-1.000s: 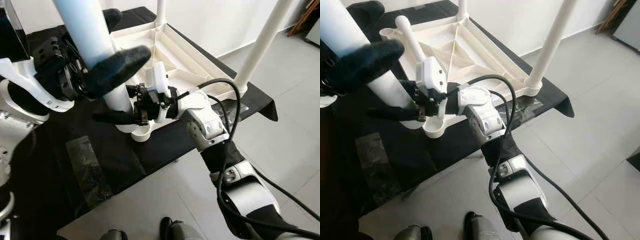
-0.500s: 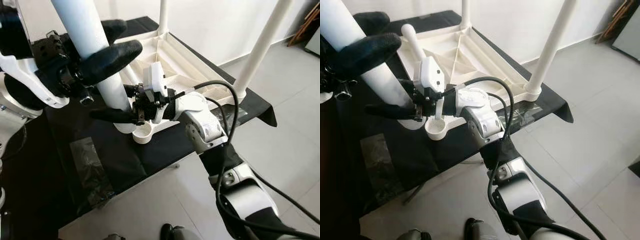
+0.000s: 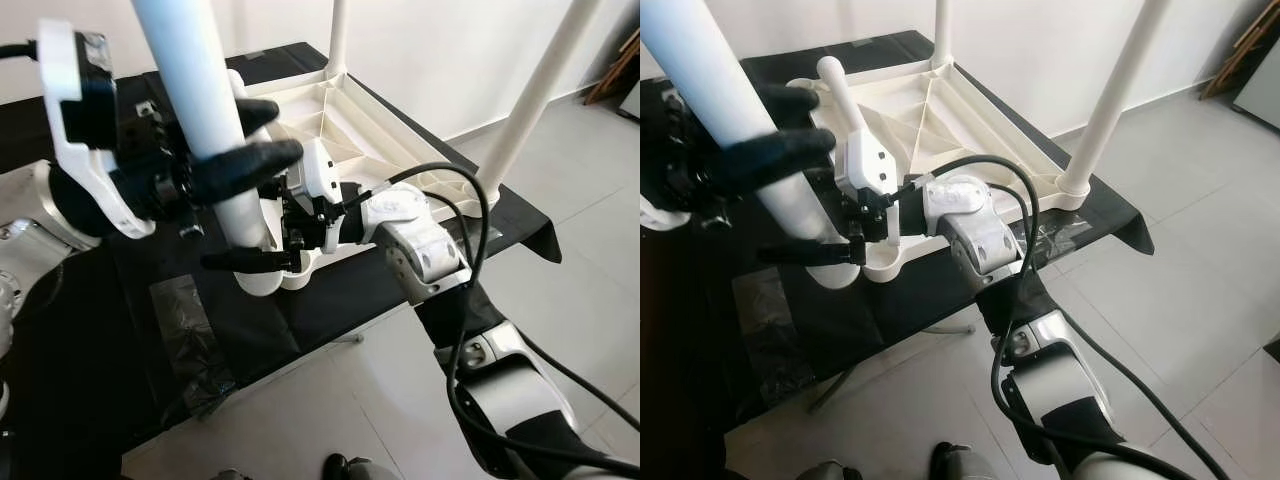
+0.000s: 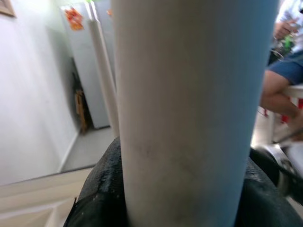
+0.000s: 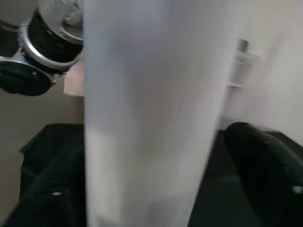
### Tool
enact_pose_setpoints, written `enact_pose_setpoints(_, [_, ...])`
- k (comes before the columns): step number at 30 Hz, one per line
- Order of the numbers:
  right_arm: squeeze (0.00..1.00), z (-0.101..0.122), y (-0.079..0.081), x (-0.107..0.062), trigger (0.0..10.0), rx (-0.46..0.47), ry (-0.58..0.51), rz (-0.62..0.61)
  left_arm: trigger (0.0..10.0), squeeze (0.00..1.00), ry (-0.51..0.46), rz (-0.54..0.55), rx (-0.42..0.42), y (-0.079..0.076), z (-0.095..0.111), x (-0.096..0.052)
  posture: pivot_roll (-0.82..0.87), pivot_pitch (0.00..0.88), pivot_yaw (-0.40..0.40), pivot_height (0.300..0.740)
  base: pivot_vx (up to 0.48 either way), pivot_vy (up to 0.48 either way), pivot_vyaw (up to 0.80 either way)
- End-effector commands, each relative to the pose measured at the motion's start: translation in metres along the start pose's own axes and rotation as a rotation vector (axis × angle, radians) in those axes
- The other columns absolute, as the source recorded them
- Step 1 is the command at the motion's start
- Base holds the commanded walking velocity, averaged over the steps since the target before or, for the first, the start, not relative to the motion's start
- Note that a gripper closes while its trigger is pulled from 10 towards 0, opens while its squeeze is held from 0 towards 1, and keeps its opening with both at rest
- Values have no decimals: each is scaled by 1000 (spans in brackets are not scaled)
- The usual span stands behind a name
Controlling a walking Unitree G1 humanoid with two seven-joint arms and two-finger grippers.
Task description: Building children table
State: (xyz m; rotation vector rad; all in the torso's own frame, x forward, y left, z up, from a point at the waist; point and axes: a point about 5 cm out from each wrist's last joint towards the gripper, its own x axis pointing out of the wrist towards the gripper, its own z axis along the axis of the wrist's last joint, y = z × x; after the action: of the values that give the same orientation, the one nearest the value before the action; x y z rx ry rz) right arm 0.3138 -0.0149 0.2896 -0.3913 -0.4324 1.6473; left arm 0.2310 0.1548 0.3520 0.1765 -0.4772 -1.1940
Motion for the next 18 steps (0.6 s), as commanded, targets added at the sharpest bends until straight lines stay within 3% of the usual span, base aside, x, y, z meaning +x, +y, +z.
enact_pose_setpoints(1, [769, 7, 3, 8, 10000, -38, 17, 40, 0, 0, 26, -26, 24, -4, -1, 2, -77, 104, -36, 740, 0, 0, 0])
enact_pose_setpoints(2, [98, 7, 4, 11, 10000, -37, 16, 43, 0, 0, 22, -26, 24, -4, -2, 2, -81, 103, -39, 740, 0, 0, 0])
enact_pose_setpoints(3, [98, 7, 4, 11, 10000, -37, 16, 43, 0, 0, 22, -26, 24, -4, -2, 2, -81, 103, -39, 740, 0, 0, 0])
enact_pose_setpoints(4, [0, 8, 6, 16, 10000, -23, 7, 39, 0, 0, 13, -25, 24, -4, -2, 3, -81, 104, -41, 740, 0, 0, 0])
enact_pose_setpoints(10, [0, 8, 6, 27, 10000, 21, -9, -3, 0, 0, -2, -33, 23, -5, -4, 7, -81, 103, -41, 740, 0, 0, 0])
enact_pose_setpoints(11, [0, 7, 4, 28, 2196, 48, -10, -26, 0, 0, -3, -36, 23, -6, -4, 7, -80, 104, -42, 740, 0, 0, 0])
enact_pose_setpoints(12, [0, 7, 4, 28, 2196, 48, -10, -26, 0, 0, -3, -36, 23, -6, -4, 7, -80, 104, -42, 740, 0, 0, 0])
enact_pose_setpoints(13, [0, 6, 2, 28, 0, 69, -9, -40, 0, 0, -3, -39, 23, -6, -5, 7, -80, 104, -42, 740, 0, 0, 0])
enact_pose_setpoints(18, [0, 5, 3, 28, 0, 102, -30, -47, 0, 0, -1, -45, 27, -7, -6, 5, -80, 101, -44, 740, 0, 0, 0])
